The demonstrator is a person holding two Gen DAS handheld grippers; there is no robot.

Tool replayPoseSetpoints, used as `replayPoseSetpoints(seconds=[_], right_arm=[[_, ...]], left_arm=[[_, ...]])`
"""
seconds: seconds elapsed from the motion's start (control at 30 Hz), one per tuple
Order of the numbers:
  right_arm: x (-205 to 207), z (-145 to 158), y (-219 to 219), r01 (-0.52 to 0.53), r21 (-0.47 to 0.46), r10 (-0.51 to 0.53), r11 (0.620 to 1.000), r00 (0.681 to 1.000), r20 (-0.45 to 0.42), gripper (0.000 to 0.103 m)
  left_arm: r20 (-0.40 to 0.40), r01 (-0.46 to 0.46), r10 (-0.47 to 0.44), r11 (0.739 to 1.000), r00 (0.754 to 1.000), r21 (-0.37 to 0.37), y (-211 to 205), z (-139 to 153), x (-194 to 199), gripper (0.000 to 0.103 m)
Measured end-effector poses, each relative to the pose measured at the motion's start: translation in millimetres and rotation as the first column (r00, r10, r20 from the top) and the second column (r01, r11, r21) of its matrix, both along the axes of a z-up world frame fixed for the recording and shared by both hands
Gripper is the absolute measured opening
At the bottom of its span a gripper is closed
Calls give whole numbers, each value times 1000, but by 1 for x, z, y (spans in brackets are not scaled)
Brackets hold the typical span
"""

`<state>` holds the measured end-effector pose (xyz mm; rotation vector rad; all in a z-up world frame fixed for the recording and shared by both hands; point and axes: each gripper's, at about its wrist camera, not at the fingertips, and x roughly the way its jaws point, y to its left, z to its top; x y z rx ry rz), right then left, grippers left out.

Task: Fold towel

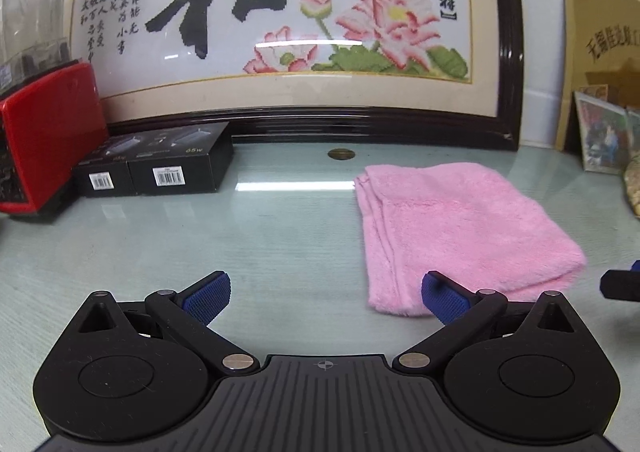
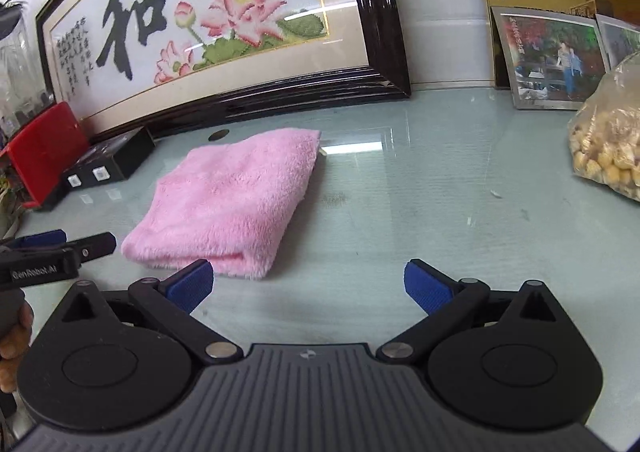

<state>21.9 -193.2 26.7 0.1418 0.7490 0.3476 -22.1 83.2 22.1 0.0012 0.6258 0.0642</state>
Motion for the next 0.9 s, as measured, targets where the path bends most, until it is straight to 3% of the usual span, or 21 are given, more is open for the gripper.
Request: replayPoseSetpoints(seconds=[0.2,0.27,0.47,0.9], right_arm=[[-6,-6,4,7,-91,-8,996,1000,-11,103],[-7,-5,7,3,-117,-4,993,1000,-15,103],[-8,-11,19,-2,-213,4,977,1000,10,103],[-1,-14,21,-23,-215,29,976,999,28,103]], left_arm=[[-75,9,-7,1000,997,29,-23,-18,-3,103],[-64,-14,16,999,998,38,-27,-17,-2,103],[-88,-51,52,999,995,3,-34,-21,0,103],[-92,-45,45,999,995,-2,-48,-23,6,103]])
